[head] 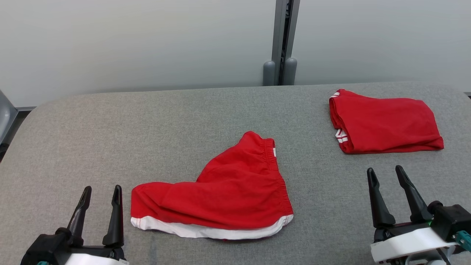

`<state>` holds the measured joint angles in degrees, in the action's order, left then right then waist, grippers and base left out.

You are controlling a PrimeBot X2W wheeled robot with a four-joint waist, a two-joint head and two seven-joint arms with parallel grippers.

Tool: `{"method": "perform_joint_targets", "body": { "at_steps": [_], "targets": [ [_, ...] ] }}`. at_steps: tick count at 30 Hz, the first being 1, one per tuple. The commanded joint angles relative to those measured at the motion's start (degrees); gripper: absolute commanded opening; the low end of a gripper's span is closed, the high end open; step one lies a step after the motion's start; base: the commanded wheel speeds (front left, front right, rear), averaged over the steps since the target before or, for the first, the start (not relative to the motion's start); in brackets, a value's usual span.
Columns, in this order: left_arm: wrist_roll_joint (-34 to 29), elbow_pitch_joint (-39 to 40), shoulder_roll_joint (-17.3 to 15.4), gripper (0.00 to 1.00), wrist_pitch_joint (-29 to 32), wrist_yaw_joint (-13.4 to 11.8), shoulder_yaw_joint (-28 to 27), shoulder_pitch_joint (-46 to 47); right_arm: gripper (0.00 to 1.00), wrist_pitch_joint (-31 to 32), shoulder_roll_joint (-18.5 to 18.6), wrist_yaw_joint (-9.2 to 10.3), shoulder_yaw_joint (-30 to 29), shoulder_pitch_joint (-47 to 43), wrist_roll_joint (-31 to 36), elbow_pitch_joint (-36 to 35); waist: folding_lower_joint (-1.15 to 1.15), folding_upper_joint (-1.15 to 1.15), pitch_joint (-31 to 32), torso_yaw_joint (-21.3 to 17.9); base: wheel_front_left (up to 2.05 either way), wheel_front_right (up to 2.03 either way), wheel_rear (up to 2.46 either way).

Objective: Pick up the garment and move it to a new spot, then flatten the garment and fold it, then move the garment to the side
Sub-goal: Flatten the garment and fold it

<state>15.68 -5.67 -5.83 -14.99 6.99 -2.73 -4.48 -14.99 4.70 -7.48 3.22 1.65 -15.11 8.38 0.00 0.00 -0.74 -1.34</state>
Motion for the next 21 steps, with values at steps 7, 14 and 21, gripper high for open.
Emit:
{"method": "perform_joint_targets", "body": {
  "at_steps": [7, 14, 21],
  "targets": [
    [-0.8, -0.6, 0.2, 1.0, -0.2, 0.4, -0.6, 0.9, 1.0, -0.3, 0.5, -0.04, 0.3, 0.4, -0.5, 0.6, 0.0, 0.0, -0.1, 0.0, 0.0, 0.0, 0.0],
    [-0.6, -1.9, 0.1, 1.0, -0.2, 0.5, -0.9, 1.4, 1.0, -0.3, 0.5, -0.04, 0.7, 0.6, -0.5, 0.5, 0.0, 0.0, -0.4, 0.0, 0.0, 0.0, 0.0],
    [0.5, -7.2, -0.4, 1.0, -0.2, 0.5, -0.4, 2.7, 1.0, -0.3, 0.5, -0.04, 5.3, 2.0, -2.3, 3.6, 0.0, 0.0, -1.5, -0.1, 0.0, 0.0, 0.0]
  ]
}}
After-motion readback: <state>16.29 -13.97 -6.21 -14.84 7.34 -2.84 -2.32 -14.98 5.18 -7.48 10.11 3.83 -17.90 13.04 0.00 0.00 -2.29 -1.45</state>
